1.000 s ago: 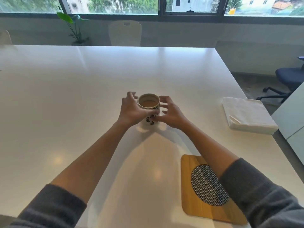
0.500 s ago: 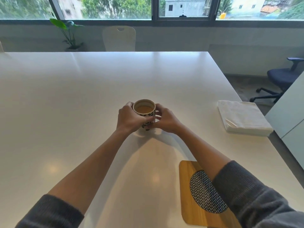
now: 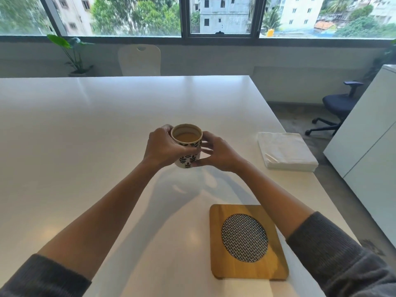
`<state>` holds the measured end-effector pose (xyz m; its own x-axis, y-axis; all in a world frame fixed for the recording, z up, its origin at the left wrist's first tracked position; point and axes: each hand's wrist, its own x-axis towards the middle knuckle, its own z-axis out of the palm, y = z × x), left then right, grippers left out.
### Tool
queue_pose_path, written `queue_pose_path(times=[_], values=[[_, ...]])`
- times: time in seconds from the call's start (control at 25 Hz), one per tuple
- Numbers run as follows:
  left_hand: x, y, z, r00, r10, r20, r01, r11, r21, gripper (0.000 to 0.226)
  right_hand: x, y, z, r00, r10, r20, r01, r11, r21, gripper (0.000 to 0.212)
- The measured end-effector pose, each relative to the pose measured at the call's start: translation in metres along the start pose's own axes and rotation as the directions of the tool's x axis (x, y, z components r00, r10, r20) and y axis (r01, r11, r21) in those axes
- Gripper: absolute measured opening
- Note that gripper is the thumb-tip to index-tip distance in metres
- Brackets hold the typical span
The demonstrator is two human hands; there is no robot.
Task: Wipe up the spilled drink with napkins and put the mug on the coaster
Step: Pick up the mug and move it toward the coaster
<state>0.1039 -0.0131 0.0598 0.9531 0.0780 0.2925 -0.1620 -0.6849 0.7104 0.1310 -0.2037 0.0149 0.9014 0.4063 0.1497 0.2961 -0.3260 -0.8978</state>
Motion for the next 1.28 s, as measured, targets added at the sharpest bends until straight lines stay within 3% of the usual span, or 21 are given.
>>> queue_pose_path(times=[0.28, 0.76, 1.28], values=[[-0.054, 0.044, 0.014, 0.992, 0.102, 0.068, -0.096, 0.991, -0.091, 0.076, -0.073, -0.009, -0.025, 0.999, -0.032, 0.007, 0.031, 0.998, 0.051, 0.086], [-0.159, 0.067, 0.048, 0.967, 0.157, 0.201, -0.108, 0.966, -0.236, 0.068, -0.203, -0.013, -0.019, 0.994, 0.0, -0.106, -0.001, 1.0, -0.015, 0.088], [-0.183, 0.067, 0.045, 0.914, 0.218, 0.341, -0.126, 0.954, -0.271, 0.074, -0.244, -0.009, 0.0, 0.978, 0.046, -0.202, -0.058, 0.997, -0.053, 0.089]])
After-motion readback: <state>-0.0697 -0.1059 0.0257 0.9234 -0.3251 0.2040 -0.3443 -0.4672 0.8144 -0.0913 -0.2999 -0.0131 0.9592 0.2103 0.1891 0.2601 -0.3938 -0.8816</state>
